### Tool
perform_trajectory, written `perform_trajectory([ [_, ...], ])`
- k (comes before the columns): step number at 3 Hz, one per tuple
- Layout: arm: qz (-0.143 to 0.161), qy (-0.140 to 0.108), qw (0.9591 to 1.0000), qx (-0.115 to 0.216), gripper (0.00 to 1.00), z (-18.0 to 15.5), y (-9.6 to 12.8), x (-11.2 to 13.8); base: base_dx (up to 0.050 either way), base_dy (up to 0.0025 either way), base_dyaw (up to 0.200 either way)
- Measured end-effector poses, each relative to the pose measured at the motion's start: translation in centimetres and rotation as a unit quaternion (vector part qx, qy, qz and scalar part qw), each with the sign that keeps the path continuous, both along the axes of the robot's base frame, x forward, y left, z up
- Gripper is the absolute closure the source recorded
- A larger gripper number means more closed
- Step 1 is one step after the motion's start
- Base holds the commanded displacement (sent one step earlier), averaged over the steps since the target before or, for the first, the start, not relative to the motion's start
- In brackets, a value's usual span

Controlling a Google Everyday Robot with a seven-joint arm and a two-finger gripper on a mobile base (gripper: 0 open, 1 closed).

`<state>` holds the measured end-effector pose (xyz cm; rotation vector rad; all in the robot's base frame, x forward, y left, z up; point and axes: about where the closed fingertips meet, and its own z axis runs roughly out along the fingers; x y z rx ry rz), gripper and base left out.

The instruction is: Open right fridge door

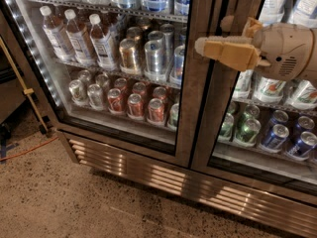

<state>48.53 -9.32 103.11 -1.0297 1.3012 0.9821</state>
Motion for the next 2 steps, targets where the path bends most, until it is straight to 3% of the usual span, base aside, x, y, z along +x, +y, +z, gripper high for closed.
perform_trajectory([
  [1, 0.000, 0.000, 1.0000, 0.000, 1.00, 0.00, 0.00, 0.00, -0.033, -0.00001, 0.000],
  [2, 0.000, 0.000, 1.0000, 0.000, 1.00, 0.00, 0.00, 0.00, -0.043, 0.00210, -0.096],
])
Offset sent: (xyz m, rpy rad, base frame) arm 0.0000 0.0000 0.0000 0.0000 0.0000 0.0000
